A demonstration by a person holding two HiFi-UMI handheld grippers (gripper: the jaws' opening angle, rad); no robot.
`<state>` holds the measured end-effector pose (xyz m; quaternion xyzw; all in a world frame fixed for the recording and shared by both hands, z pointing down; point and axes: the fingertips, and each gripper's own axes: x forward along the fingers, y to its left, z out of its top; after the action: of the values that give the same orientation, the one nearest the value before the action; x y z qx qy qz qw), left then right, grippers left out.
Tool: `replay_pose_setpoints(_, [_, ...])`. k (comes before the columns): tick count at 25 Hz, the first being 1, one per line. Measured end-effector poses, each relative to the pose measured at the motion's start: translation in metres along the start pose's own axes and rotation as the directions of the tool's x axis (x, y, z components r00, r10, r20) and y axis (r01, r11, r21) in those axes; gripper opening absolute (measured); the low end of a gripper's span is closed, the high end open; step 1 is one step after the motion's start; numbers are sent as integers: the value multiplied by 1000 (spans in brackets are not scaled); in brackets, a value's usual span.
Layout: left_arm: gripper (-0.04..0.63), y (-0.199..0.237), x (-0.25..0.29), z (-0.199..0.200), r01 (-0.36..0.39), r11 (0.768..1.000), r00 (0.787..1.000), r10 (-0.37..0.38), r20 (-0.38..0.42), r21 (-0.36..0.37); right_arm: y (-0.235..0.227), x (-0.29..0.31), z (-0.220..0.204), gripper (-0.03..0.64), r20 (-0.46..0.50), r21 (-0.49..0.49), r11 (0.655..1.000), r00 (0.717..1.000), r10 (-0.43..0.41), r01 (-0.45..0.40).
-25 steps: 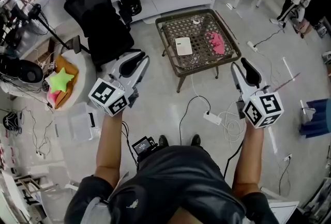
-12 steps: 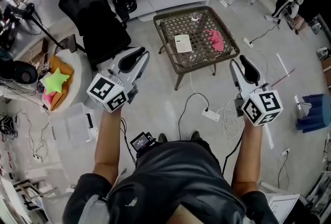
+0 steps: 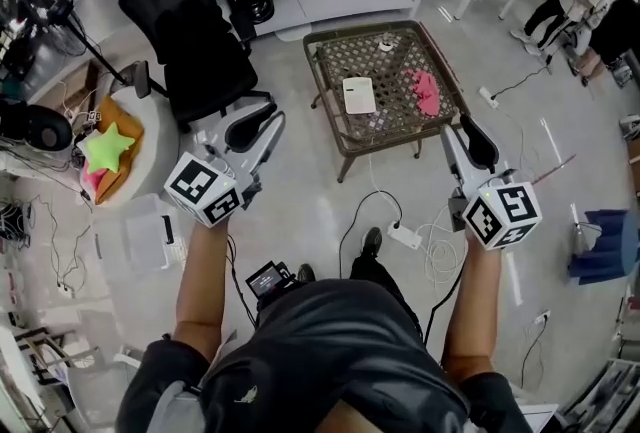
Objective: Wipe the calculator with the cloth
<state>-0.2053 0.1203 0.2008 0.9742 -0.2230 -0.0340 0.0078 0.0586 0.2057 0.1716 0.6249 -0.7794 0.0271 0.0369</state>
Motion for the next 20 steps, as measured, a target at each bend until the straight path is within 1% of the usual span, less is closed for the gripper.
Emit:
replay_pose_setpoints(4, [72,7,27,-8,-46,999,999,46,-14,1,-39,24,-10,129,6,21,999,999,37,-37])
replay_pose_setpoints(7, [73,14,54,-16,-82,997,996,82,-40,0,-71,46,-11,129,9,32,997,997,72,-72])
replay_pose_setpoints(12, [74,10,103,-22,-147,989,987,147,-69,13,-129,78,-17,129,9,47,989,991,137,-137])
replay_pose_setpoints(15, [72,10,121,-26,-177,984,980,179,-84,28,-151,96,-20,129,16,58,983,985,174,-175])
replay_pose_setpoints(17, [73,8,131,-31,-200,979,975,201,-94,24,-165,101,-24,129,7,67,979,981,195,-195])
replay_pose_setpoints(20, [73,-9,151,-41,-220,975,970,220,-105,12,-192,95,-28,130,-3,72,974,976,216,-215])
